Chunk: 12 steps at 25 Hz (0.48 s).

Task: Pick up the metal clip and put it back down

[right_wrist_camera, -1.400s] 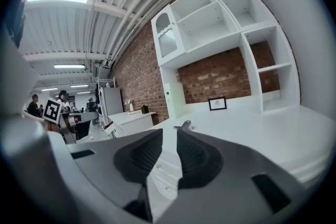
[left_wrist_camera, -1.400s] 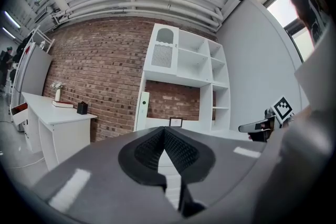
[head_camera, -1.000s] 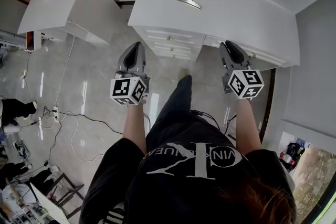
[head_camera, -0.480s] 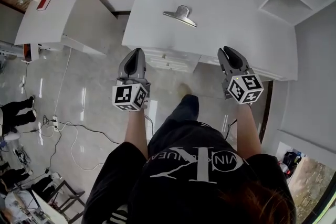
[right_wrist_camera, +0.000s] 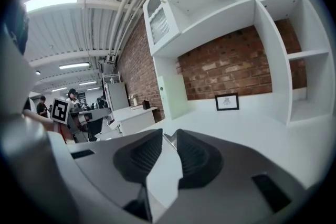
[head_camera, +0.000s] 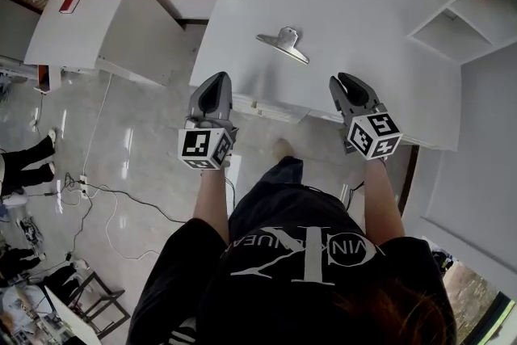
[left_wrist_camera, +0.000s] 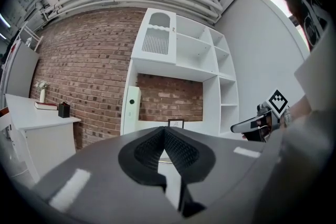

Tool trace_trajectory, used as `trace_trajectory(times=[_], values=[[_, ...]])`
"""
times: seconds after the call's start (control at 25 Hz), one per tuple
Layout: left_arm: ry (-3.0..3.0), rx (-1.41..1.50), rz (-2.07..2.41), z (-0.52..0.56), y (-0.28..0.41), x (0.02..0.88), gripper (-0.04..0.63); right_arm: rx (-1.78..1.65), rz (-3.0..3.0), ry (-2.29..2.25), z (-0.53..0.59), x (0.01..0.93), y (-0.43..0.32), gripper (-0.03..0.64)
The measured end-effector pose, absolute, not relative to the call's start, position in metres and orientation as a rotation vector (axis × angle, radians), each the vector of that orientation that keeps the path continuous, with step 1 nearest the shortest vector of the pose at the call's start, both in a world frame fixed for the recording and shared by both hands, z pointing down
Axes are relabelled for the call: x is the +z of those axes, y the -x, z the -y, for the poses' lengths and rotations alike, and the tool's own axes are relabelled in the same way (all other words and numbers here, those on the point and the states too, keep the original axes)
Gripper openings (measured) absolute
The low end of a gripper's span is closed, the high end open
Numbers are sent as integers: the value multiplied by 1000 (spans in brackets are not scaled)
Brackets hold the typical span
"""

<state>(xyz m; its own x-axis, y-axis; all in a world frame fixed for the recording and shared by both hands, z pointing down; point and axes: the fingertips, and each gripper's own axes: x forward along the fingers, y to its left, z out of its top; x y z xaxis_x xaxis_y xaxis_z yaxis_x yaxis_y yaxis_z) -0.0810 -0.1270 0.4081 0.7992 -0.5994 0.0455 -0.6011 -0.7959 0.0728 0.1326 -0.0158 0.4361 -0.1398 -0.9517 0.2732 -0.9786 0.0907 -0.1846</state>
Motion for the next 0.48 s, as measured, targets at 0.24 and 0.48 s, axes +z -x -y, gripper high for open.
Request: trace_trajectory(times=[0.24,0.48], values=[[-2892,41,1000,153,67,419,-12,524,2285,-1892,52,446,-138,52],[-2866,11,1051,175,52,423,-12,530,2308,-1782,84,454,-149,57]])
